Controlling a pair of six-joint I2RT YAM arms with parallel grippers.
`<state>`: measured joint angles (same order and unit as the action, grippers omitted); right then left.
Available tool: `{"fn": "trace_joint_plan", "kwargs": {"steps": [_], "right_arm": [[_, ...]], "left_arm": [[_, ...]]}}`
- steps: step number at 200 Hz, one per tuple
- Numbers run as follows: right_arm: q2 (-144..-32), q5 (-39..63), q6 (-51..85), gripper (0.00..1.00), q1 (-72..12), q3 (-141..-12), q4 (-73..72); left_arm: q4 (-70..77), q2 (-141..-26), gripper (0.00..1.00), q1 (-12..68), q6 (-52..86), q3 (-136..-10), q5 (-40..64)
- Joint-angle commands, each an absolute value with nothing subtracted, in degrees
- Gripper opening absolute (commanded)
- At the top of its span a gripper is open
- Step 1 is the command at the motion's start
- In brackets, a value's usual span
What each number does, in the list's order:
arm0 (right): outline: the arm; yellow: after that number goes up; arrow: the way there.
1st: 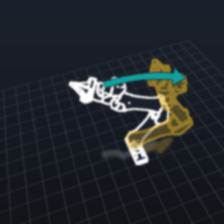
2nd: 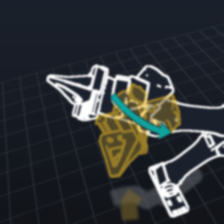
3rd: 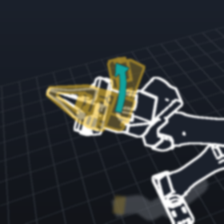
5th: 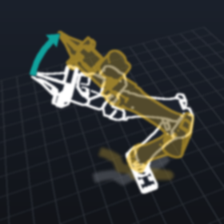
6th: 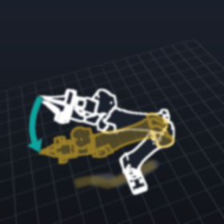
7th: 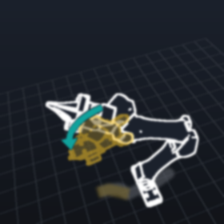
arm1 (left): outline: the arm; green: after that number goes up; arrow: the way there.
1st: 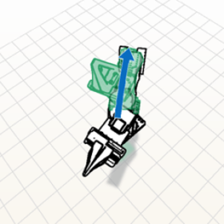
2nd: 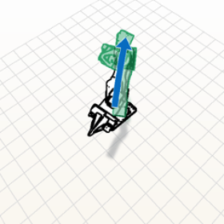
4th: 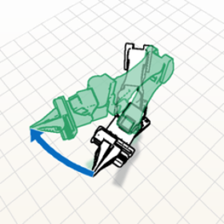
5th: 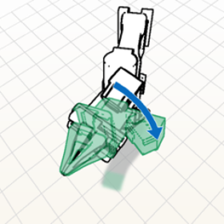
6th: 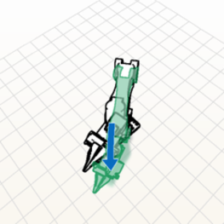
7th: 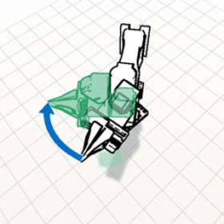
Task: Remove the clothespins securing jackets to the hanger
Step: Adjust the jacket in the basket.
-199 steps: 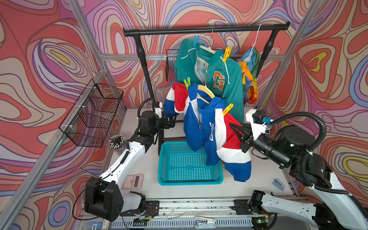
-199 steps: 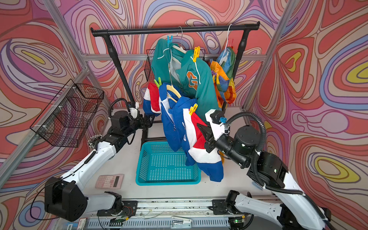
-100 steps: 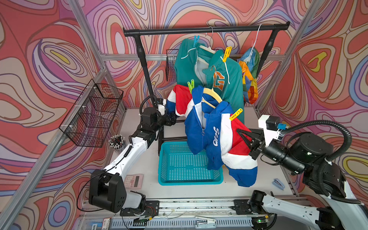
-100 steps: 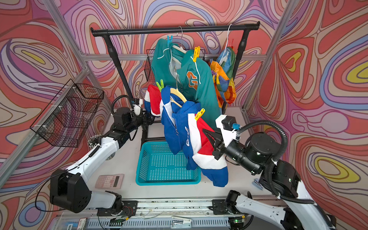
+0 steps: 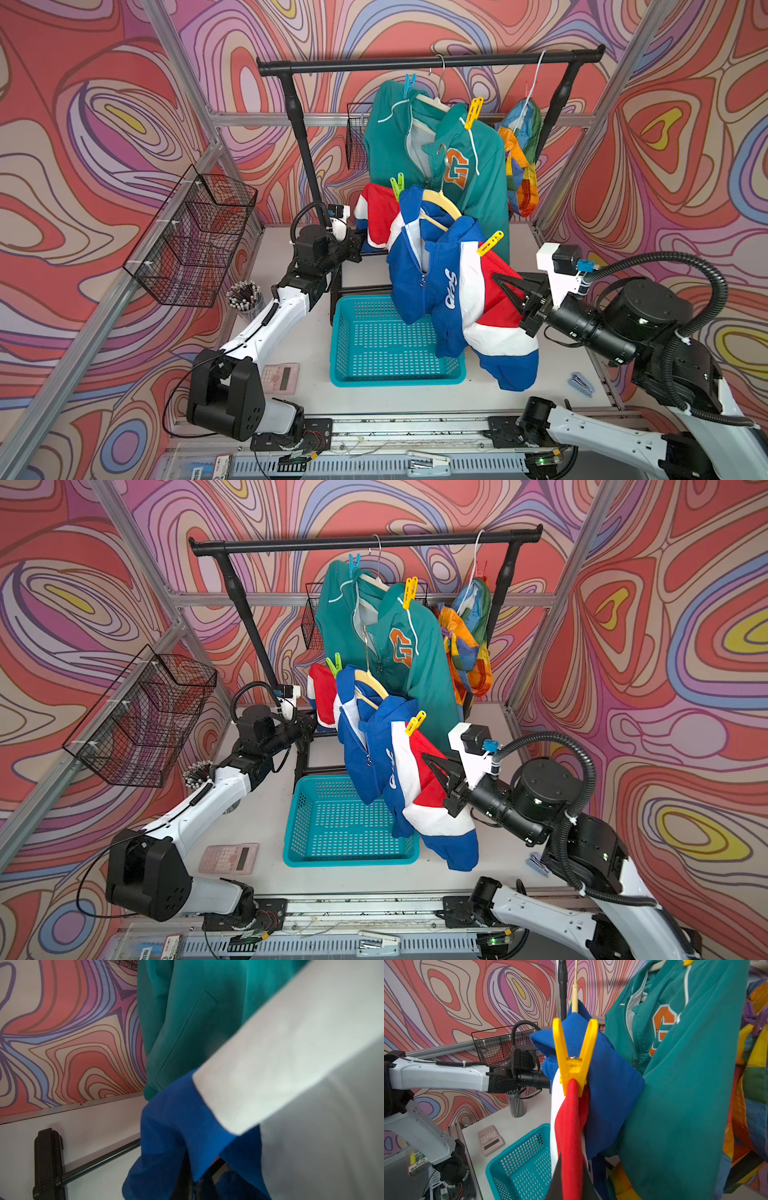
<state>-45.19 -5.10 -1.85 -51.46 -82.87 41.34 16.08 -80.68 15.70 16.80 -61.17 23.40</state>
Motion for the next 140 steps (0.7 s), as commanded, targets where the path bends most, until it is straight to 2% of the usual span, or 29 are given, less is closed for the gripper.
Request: {"fn": "trace_joint_plan", "kwargs": {"steps": [1, 38, 60, 79, 91, 113, 125, 140], "right_arm": [[-45.2, -0.9, -2.8, 0.00, -51.6, -85.4, 33.5], [-46.8, 4.0, -3.6, 0.00, -51.6, -90.0, 36.0], [-45.6, 1.2, -3.9, 0.00, -51.5, -91.9, 39.9], [-45.5, -1.5, -3.1, 0.00, -51.5, -92.1, 43.9], [-46.1, -1.6, -2.4, 0.00, -51.6, -91.8, 45.9], [-47.4, -0.1, -2.0, 0.00, -51.5, -91.2, 47.8], [-47.5, 0.8, -2.2, 0.00, -51.5, -90.5, 46.7], [-47.8, 2.5, -2.9, 0.00, -51.5, -89.8, 44.6]], "left_arm": [[18.4, -77.8, 0.00, 15.8, 17.9, -59.0, 24.3], [14.0, -70.1, 0.00, 15.8, 18.7, -55.4, 21.8], [6.5, -65.7, 0.00, 15.9, 17.7, -54.8, 21.3], [0.5, -62.5, 0.18, 15.8, 17.2, -54.4, 19.9], [-1.8, -60.2, 0.35, 15.8, 17.1, -53.8, 18.2], [-4.2, -56.2, 0.56, 15.8, 17.5, -51.4, 15.1], [-5.1, -53.9, 0.62, 15.8, 17.8, -49.9, 13.5], [-6.2, -51.5, 0.65, 15.8, 18.1, -48.0, 12.1]]}}
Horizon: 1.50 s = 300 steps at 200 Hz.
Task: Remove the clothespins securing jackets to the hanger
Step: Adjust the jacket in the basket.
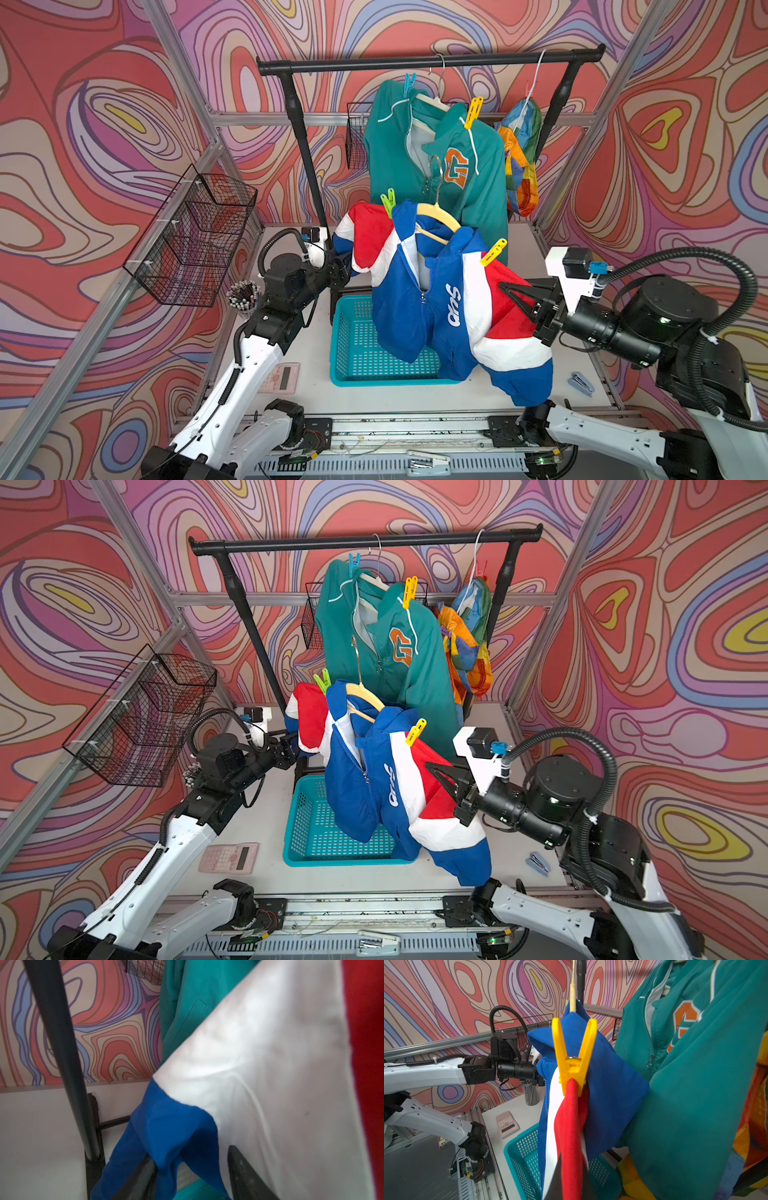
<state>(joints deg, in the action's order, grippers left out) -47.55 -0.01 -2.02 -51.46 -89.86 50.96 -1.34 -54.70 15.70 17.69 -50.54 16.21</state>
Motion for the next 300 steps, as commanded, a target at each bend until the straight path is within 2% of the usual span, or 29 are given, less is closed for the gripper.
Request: {"fn": "trace_joint_plan", "kwargs": {"steps": [1, 57, 74, 96, 129, 154, 195, 237, 268, 300], "right_arm": [[-47.9, 2.7, -2.9, 0.00, -51.5, -89.9, 44.5], [-56.4, 8.4, -4.0, 0.00, -51.5, -93.1, 42.5], [-59.1, 10.9, -4.1, 0.00, -51.5, -93.4, 41.8], [-59.5, 9.8, -5.2, 0.00, -51.6, -93.1, 39.3], [-59.6, 8.4, -5.3, 0.00, -51.6, -92.0, 32.8], [-60.8, 8.9, -3.7, 0.00, -51.5, -86.3, 20.3], [-65.8, 10.8, -1.4, 0.00, -51.5, -80.2, 6.1], [-64.6, 9.9, -4.5, 0.00, -51.6, -70.7, -7.7], [-62.7, 8.5, -5.0, 0.00, -51.6, -64.7, -10.8], [-55.3, 3.9, -5.3, 0.00, -51.5, -57.8, -7.6]], "left_arm": [[-6.3, -51.3, 0.65, 15.8, 18.1, -47.9, 12.0], [-11.5, -45.4, 0.85, 15.8, 19.3, -44.7, 7.2], [-13.5, -44.4, 0.90, 15.8, 19.6, -44.6, 2.6], [-14.4, -43.3, 1.00, 15.5, 18.6, -44.1, -2.4], [-12.5, -43.8, 1.00, 12.8, 17.8, -43.6, -3.7], [-11.0, -44.5, 1.00, 10.2, 21.3, -43.0, -1.2], [-9.6, -43.0, 1.00, 10.1, 23.2, -41.1, -2.4], [-10.6, -40.6, 1.00, 9.6, 22.7, -41.2, -4.0], [-11.7, -40.4, 1.00, 9.5, 22.6, -42.0, -4.2], [-13.1, -40.0, 1.00, 9.0, 22.2, -42.4, -7.1]]}}
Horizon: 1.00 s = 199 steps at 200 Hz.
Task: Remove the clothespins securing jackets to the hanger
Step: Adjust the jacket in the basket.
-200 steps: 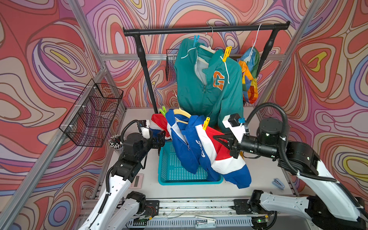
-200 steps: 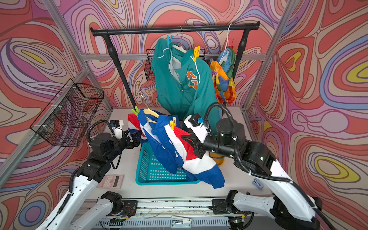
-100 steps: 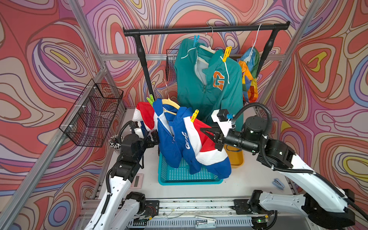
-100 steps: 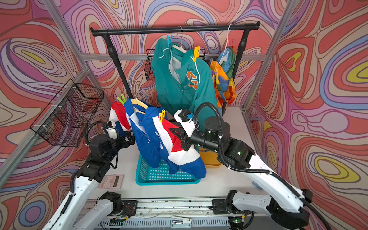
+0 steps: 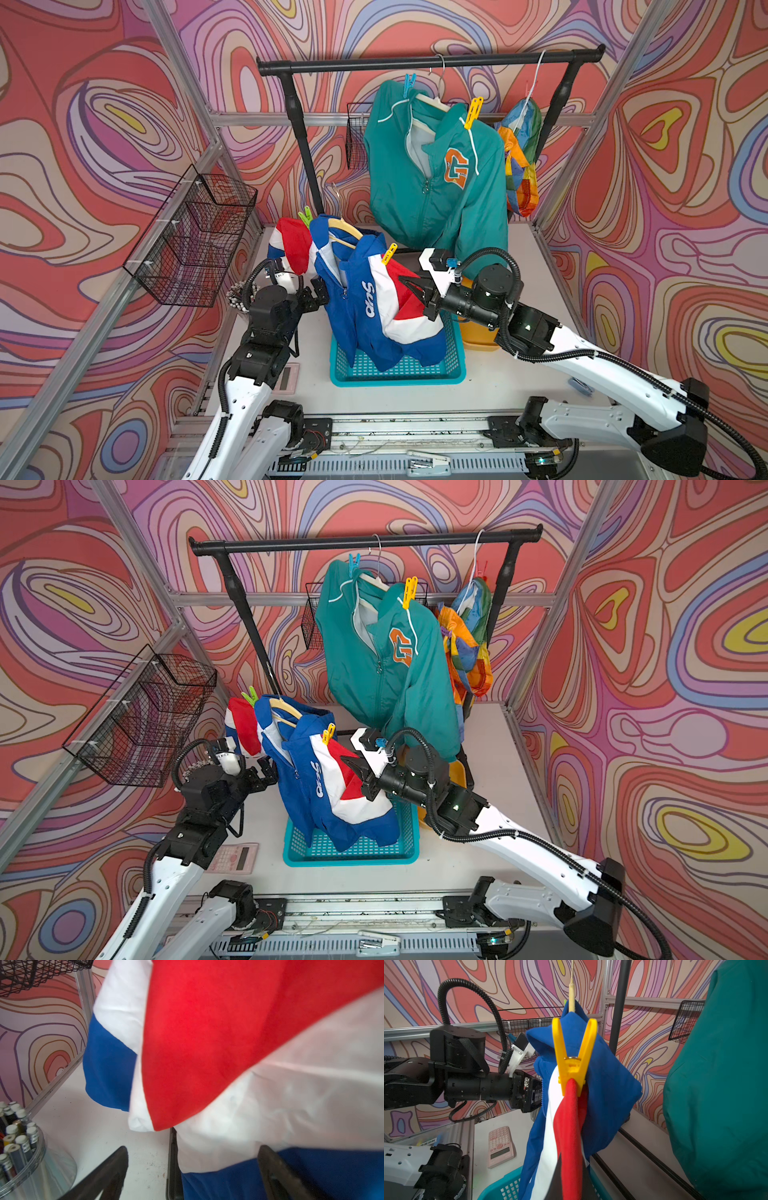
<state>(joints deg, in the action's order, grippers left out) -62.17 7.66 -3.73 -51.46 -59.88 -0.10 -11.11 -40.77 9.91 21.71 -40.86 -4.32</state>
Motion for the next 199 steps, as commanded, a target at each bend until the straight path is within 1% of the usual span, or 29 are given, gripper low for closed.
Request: {"fn": "trace_joint_plan", "kwargs": {"steps": [1, 53, 140, 166, 199], "right_arm": [[-55.2, 3.8, -5.3, 0.00, -51.5, -57.6, -7.4], [-44.9, 1.3, -2.6, 0.00, -51.6, -53.0, 1.1], [-37.5, 2.3, 1.1, 0.00, -51.5, -52.4, 13.5], [-35.3, 2.7, 2.5, 0.00, -51.6, -53.0, 19.1], [-32.0, 3.0, 3.7, 0.00, -51.6, -53.8, 25.0]], "left_arm": [[-13.0, -40.0, 1.00, 9.0, 22.2, -42.4, -7.2], [-11.7, -43.0, 1.00, 8.3, 21.4, -43.6, -6.1], [-2.4, -53.4, 1.00, 8.1, 12.2, -45.7, 6.4], [0.6, -54.6, 1.00, 8.1, 12.0, -46.2, 6.9], [-0.6, -56.1, 1.00, 7.4, 12.1, -48.9, 6.7]]}}
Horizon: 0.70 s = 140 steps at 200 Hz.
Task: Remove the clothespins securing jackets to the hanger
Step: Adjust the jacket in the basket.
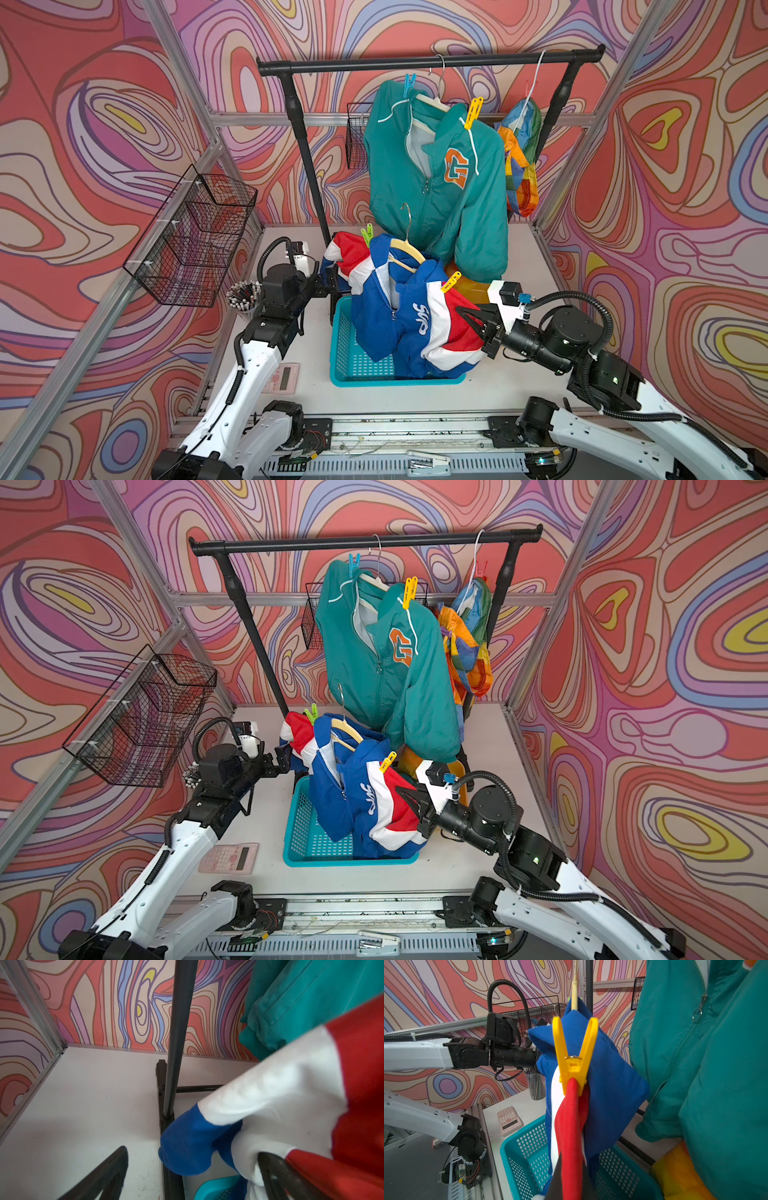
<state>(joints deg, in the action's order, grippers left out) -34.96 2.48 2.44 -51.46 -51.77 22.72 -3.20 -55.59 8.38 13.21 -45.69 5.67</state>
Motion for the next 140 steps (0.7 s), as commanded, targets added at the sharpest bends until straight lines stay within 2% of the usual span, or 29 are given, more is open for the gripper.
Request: {"fn": "trace_joint_plan", "kwargs": {"steps": [1, 46, 140], "right_arm": [[-31.9, 2.9, 3.7, 0.00, -51.5, -53.8, 25.1], [-25.3, -0.6, 4.3, 0.00, -51.6, -53.4, 26.9], [-19.7, 3.1, 6.0, 0.00, -51.6, -52.9, 26.7]], "left_arm": [[-0.6, -56.1, 1.00, 7.3, 12.2, -49.0, 6.7], [1.8, -56.4, 1.00, 6.1, 12.0, -49.6, 17.6], [3.9, -63.3, 1.00, 6.1, 7.0, -53.1, 39.0]]}}
